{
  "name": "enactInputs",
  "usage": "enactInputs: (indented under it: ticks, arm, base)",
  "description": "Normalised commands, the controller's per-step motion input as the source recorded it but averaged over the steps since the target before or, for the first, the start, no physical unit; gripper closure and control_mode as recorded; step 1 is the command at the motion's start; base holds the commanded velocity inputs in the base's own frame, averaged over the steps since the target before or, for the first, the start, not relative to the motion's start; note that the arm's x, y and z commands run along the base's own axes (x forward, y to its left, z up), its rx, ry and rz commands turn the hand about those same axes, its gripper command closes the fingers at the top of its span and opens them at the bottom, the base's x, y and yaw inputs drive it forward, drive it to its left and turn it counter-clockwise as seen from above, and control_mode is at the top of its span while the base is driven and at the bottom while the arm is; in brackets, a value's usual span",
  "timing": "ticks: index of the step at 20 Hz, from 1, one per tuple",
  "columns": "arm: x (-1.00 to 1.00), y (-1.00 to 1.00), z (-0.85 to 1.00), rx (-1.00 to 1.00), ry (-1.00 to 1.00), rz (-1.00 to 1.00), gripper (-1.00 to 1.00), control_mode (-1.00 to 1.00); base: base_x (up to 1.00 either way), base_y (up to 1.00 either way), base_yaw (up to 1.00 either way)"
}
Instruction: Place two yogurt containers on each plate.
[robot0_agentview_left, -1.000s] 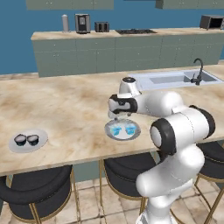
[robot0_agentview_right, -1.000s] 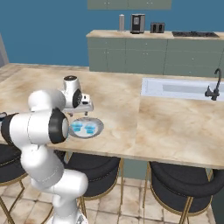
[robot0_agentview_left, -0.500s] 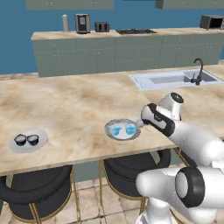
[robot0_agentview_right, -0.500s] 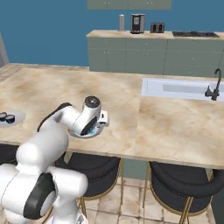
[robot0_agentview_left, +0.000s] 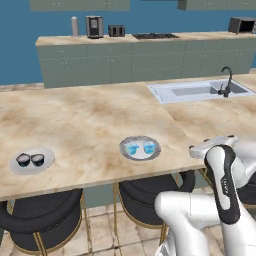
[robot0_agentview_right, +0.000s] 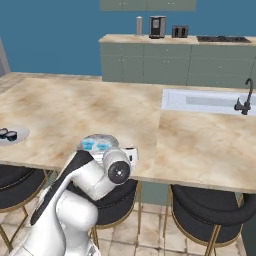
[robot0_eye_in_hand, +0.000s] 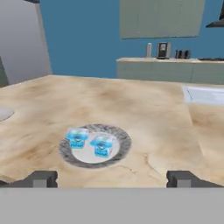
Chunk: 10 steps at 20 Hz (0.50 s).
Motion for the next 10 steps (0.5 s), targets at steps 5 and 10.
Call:
enactInputs:
  ticks: [5, 10]
  arm:
    - [-0.65, 0.0, 0.37, 0.0, -0.43, -0.03, -1.0, -1.0]
    - [-0.62, 0.34, 0.32, -0.19, -0.28, 0.11, -1.0, -1.0]
  base:
    - [0.0, 0.0, 0.0]
    - [0.0, 0.0, 0.0]
